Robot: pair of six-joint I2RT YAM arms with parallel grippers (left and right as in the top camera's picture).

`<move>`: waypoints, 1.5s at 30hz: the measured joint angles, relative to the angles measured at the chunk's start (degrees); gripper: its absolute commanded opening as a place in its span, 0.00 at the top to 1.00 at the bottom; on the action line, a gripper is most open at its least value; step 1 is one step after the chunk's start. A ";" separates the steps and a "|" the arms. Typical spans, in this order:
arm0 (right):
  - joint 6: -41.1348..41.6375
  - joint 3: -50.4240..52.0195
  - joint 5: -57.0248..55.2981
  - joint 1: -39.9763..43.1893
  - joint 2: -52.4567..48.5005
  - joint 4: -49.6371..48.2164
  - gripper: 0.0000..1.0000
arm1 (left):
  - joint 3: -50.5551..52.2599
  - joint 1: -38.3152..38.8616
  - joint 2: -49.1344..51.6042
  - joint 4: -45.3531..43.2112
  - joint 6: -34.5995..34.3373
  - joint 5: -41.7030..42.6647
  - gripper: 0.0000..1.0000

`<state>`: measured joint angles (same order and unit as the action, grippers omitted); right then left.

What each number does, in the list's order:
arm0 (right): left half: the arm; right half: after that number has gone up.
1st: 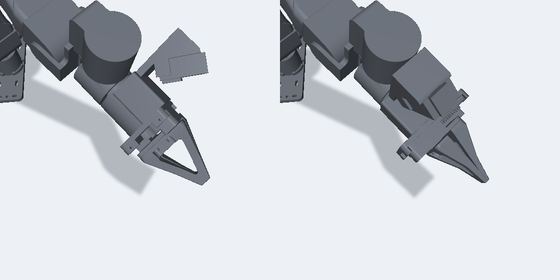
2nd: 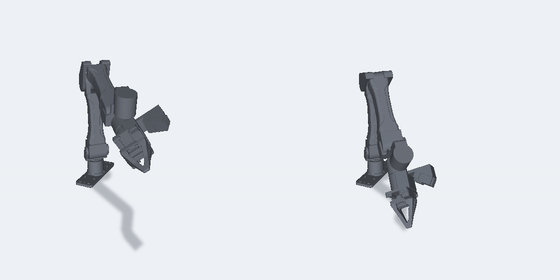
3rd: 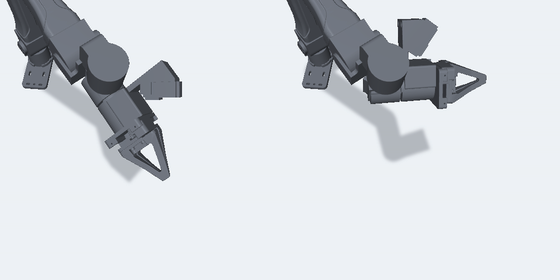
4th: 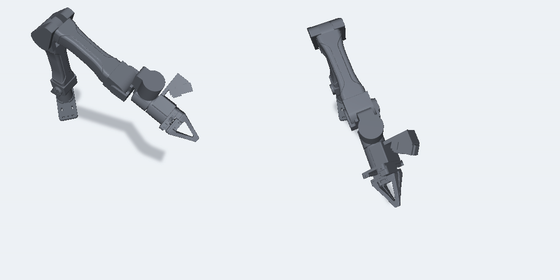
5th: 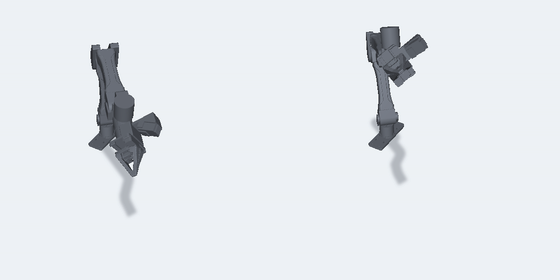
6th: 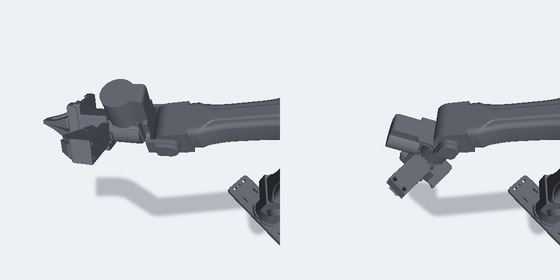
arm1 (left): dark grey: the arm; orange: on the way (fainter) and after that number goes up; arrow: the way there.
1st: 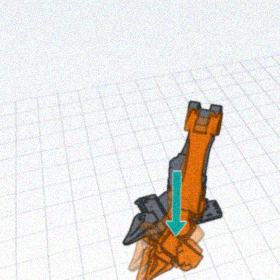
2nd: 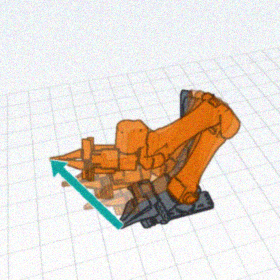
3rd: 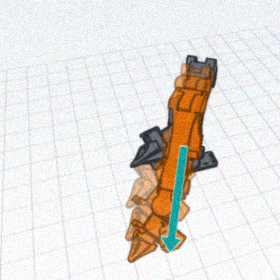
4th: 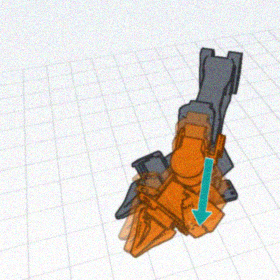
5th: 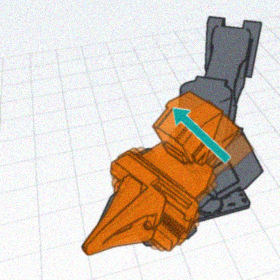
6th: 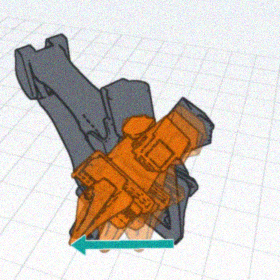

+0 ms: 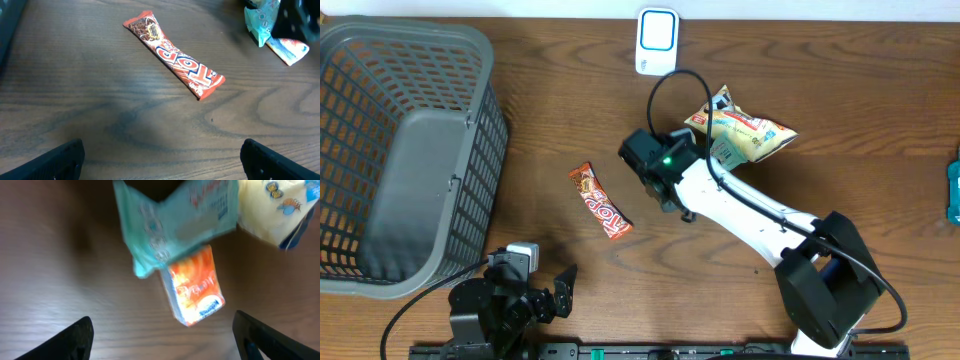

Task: Scan the item barcode

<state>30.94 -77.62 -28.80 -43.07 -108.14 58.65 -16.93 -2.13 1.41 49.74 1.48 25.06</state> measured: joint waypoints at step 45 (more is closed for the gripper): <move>25.49 -0.22 40.28 16.09 9.25 -1.25 0.99 | 0.00 0.00 0.00 0.00 0.02 -0.17 0.01</move>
<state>56.42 -77.84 11.49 -26.98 -98.89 57.41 -16.93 -2.13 1.41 49.74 1.50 24.88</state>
